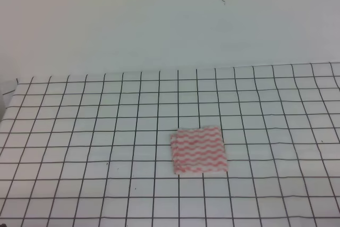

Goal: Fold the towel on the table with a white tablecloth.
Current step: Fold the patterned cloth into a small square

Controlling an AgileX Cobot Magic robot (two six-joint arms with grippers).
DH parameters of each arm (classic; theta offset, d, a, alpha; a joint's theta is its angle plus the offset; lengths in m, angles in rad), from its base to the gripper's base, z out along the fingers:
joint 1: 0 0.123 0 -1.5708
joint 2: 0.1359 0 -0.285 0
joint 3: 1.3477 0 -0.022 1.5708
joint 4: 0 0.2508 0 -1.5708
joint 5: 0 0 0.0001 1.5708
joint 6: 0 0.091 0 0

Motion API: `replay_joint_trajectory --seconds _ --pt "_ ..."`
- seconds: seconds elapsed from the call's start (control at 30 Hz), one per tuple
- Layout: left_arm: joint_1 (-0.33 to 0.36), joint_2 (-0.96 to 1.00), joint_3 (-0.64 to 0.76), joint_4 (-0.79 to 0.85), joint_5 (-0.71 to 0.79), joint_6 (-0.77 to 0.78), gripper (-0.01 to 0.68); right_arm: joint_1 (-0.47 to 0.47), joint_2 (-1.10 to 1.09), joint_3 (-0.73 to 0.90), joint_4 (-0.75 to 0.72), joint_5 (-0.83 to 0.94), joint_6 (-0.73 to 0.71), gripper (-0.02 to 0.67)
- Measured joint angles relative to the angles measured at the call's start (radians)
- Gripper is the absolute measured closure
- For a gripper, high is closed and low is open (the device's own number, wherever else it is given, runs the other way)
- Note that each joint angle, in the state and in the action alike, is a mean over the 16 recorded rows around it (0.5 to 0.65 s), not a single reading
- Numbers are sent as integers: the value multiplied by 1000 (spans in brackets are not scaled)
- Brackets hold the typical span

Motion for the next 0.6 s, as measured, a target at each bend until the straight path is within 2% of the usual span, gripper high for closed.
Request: replay_joint_trajectory --seconds 0.6 --pt "0 -1 -4 -1 4 -1 672 0 0 0 0 -1 0 650"
